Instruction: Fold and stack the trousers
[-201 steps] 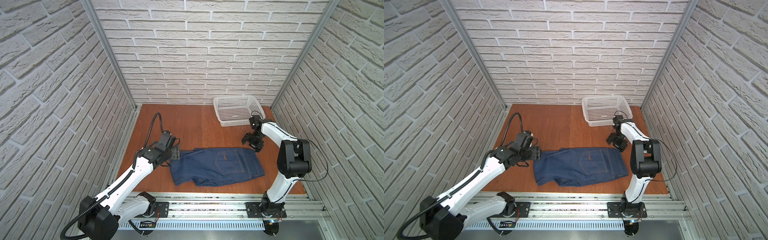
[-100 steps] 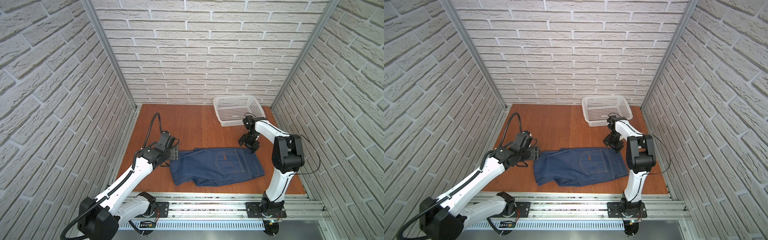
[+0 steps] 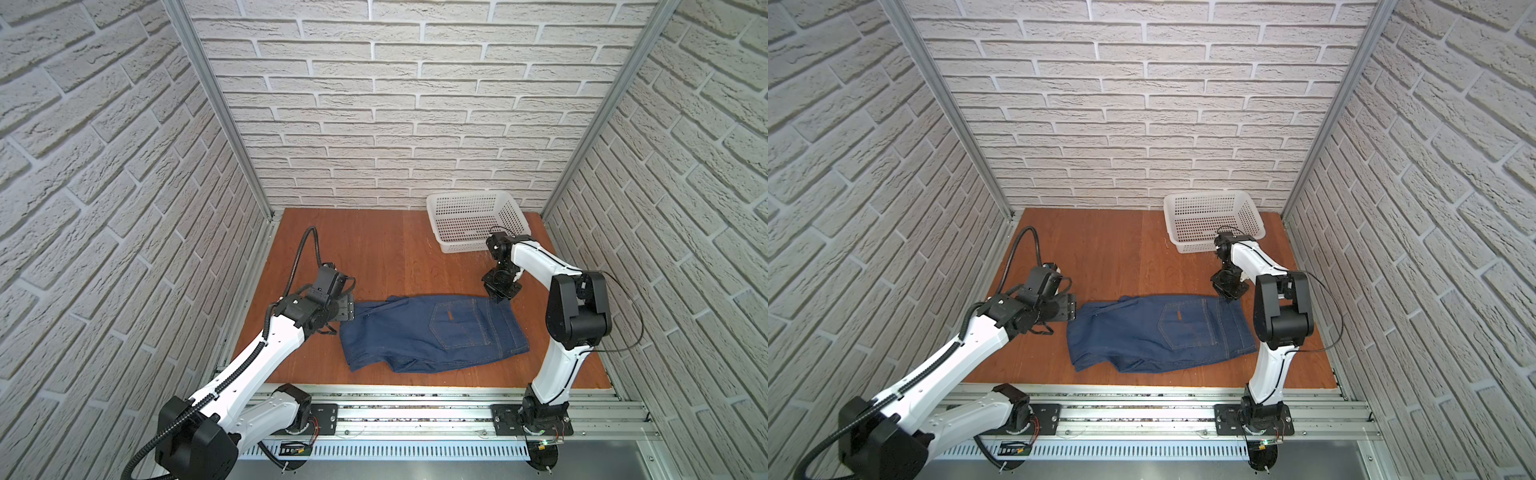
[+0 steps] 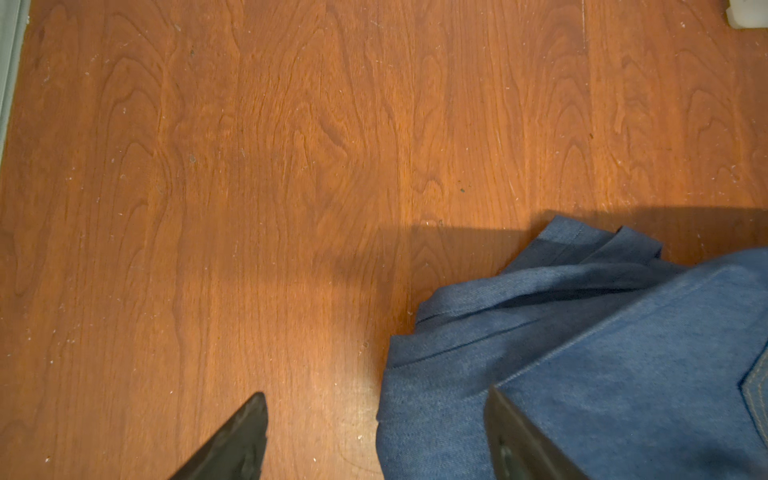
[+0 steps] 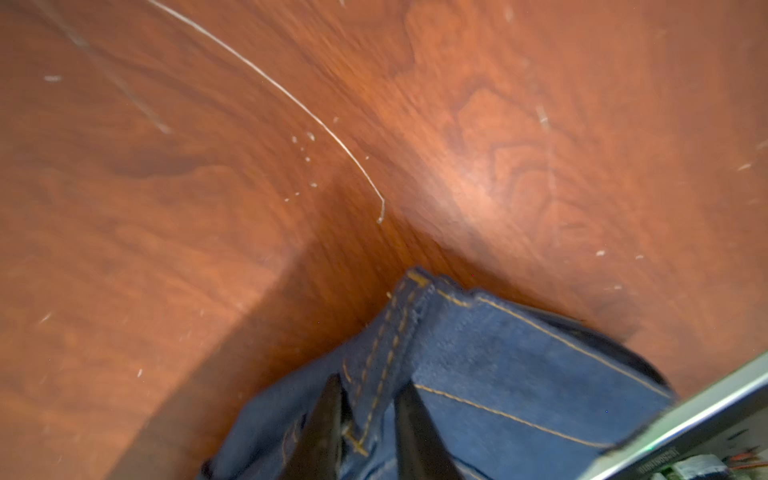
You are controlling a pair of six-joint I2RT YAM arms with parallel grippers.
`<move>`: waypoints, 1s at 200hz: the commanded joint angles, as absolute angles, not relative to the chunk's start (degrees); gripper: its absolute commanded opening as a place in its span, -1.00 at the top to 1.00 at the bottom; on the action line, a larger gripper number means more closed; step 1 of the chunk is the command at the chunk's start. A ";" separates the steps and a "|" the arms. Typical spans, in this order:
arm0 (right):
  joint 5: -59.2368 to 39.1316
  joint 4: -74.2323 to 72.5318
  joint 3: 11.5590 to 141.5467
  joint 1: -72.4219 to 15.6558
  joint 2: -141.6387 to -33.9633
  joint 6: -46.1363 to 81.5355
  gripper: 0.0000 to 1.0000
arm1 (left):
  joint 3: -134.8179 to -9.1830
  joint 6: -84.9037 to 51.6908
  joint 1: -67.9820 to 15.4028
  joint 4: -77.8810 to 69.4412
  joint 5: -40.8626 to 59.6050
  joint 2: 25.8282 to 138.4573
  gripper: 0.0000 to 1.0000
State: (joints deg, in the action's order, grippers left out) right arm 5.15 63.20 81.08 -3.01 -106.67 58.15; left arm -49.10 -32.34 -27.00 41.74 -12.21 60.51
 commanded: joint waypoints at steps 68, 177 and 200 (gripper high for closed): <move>10.27 69.34 84.97 -3.21 -84.06 55.13 0.89 | -46.41 -30.15 -27.45 39.70 -5.69 57.70 -0.65; 14.67 65.04 82.45 -2.22 -71.17 51.61 0.89 | -37.55 -38.95 -31.41 26.81 6.00 59.89 -0.79; 14.14 64.64 82.22 -1.52 -70.73 51.24 0.89 | -35.09 -41.34 -34.63 24.65 7.79 58.36 -0.76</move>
State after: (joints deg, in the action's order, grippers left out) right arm 13.04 67.33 82.81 -2.55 -71.79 52.58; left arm -37.60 -37.54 -31.66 30.11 4.23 59.72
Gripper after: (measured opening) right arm 0.074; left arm 0.890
